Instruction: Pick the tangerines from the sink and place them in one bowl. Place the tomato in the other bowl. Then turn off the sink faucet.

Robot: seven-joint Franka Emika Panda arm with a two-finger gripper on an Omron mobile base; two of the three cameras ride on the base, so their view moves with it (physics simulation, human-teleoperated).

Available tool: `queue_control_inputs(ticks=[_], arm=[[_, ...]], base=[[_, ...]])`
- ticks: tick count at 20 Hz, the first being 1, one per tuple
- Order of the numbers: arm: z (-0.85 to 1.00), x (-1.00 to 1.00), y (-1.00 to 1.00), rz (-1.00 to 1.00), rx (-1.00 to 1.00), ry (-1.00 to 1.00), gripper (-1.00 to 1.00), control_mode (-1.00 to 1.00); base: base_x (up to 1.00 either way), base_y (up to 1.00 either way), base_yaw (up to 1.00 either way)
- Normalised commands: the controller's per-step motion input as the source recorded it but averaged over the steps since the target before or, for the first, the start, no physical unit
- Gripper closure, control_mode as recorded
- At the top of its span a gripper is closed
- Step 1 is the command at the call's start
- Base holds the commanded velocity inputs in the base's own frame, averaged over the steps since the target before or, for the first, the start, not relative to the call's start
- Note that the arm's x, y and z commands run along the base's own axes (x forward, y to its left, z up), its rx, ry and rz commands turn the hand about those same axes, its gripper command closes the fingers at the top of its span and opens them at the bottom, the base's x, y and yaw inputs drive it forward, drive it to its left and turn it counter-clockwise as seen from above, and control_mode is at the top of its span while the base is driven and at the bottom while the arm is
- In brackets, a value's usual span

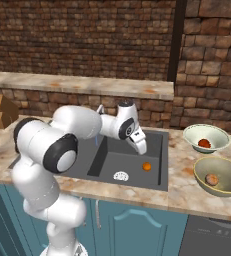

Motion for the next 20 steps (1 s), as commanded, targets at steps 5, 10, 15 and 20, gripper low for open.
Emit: queue_control_inputs(ticks=[5, 10, 15, 20], arm=[[-0.4, 0.22, 0.0, 0.19, 0.0, 0.05, -1.0, -1.0], [-0.34, 0.29, 0.0, 0.08, 0.0, 0.01, -1.0, -1.0], [-0.3, 0.31, 0.0, 0.0, 0.0, 0.02, -1.0, -1.0], [-0.35, 0.33, 0.0, 0.0, 0.0, 0.04, -1.0, -1.0]], base=[[0.0, 0.0, 0.0], [0.0, 0.0, 0.0], [0.0, 0.0, 0.0], [0.0, 0.0, 0.0]])
